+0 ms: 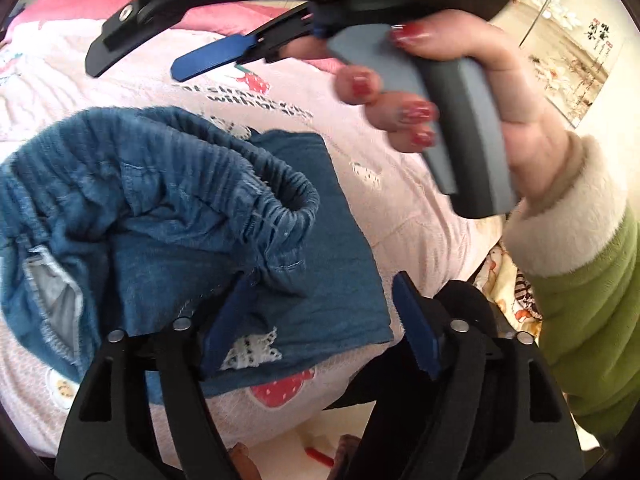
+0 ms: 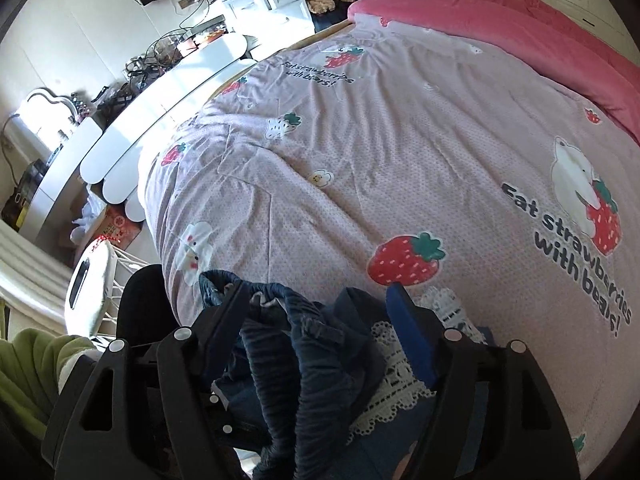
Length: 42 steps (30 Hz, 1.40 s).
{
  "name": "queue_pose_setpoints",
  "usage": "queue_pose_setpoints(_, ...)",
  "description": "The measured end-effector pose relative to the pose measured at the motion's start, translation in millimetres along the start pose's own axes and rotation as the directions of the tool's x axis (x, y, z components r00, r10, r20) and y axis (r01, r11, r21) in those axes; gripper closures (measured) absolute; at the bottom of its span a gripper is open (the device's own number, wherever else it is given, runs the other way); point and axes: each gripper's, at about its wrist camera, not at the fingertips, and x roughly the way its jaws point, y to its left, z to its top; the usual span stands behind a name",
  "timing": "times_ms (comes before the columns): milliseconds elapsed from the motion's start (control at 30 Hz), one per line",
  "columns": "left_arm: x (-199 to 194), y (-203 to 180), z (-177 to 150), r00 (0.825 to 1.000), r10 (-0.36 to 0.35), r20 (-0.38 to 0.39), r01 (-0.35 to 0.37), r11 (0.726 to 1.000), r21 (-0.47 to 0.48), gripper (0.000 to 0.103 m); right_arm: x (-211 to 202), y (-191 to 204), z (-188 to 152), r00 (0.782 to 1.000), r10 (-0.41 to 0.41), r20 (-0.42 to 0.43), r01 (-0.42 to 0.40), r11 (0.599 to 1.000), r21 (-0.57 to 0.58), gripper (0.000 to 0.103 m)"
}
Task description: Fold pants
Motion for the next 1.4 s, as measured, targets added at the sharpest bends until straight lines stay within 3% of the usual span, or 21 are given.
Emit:
queue_pose_setpoints(200,-50,33,-3,0.995,0.010,0.103,-0.002,0.997,-0.080,0.018,13,12,11,0.999,0.039,-0.016,-0.040,0.999,-0.010,0.031)
queue_pose_setpoints(333,-81,71,-9,0.980,0.121,0.159,-0.096,0.983,-0.153,0.015,21,20,7,0.996,0.062,-0.071,-0.066,0.996,-0.054,0.024)
queue_pose_setpoints(433,-88,110,-15,0.970,0.206,0.127,-0.168,0.952,-0.256,0.015,34,23,1,0.991,0.024,-0.135,-0.036,0.996,-0.082,0.024)
queue_pose_setpoints(533,-84,132,-15,0.975,0.194,0.106,-0.152,0.937,-0.316,0.015,41,24,-2,0.987,-0.018,-0.161,0.001,0.995,-0.103,0.025)
queue_pose_setpoints(567,-81,135,-14,0.978,0.181,0.103,-0.140,0.938,-0.317,0.015,43,24,-3,0.985,-0.037,-0.171,0.018,0.994,-0.110,0.034)
queue_pose_setpoints(600,-77,137,-12,0.979,0.176,0.099,-0.136,0.938,-0.320,0.015,43,25,-5,0.983,-0.043,-0.178,0.022,0.993,-0.117,0.052)
queue_pose_setpoints(667,-68,140,-8,0.984,0.157,0.087,-0.121,0.938,-0.325,0.022,40,27,-8,0.983,-0.063,-0.170,0.041,0.990,-0.133,0.071)
queue_pose_setpoints(733,-63,139,-5,0.986,0.139,0.087,-0.103,0.938,-0.331,0.052,31,27,-11,0.988,-0.068,-0.141,0.050,0.990,-0.129,0.076)
queue_pose_setpoints(767,-61,136,-3,0.986,0.134,0.097,-0.095,0.939,-0.331,0.058,24,28,-13,0.990,-0.071,-0.118,0.056,0.991,-0.124,0.077)
queue_pose_setpoints(800,-59,127,-2,0.986,0.127,0.107,-0.087,0.943,-0.323,0.068,16,28,-15,0.992,-0.075,-0.097,0.062,0.990,-0.125,0.078)
queue_pose_setpoints(833,-61,125,2,0.985,0.123,0.122,-0.081,0.948,-0.306,0.069,8,28,-18,0.994,-0.080,-0.072,0.070,0.990,-0.125,0.078)
queue_pose_setpoints(933,-65,97,14,0.978,0.122,0.170,-0.082,0.970,-0.227,0.069,-23,18,-32,0.997,-0.080,0.012,0.081,0.992,-0.094,0.079)
queue_pose_setpoints(1067,-50,49,31,0.980,0.114,0.165,-0.104,0.992,-0.069,0.068,-55,-15,-72,0.990,-0.087,0.110,0.090,0.996,-0.024,0.079)
queue_pose_setpoints(1133,-38,28,31,0.984,0.111,0.138,-0.113,0.994,0.010,0.056,-58,-38,-97,0.989,-0.073,0.125,0.067,0.996,0.055,0.079)
queue_pose_setpoints(1267,-11,-7,19,0.992,0.108,0.061,-0.116,0.983,0.141,0.047,-64,-73,-144,0.989,-0.079,0.128,0.053,0.979,0.199,0.078)
queue_pose_setpoints(1333,3,-18,10,0.992,0.124,0.029,-0.127,0.972,0.200,0.039,-72,-82,-158,0.984,-0.076,0.161,0.034,0.967,0.251,0.078)
queue_pose_setpoints(1400,12,-24,3,0.990,0.142,0.009,-0.140,0.961,0.238,0.038,-84,-84,-165,0.976,-0.082,0.203,0.024,0.962,0.273,0.077)
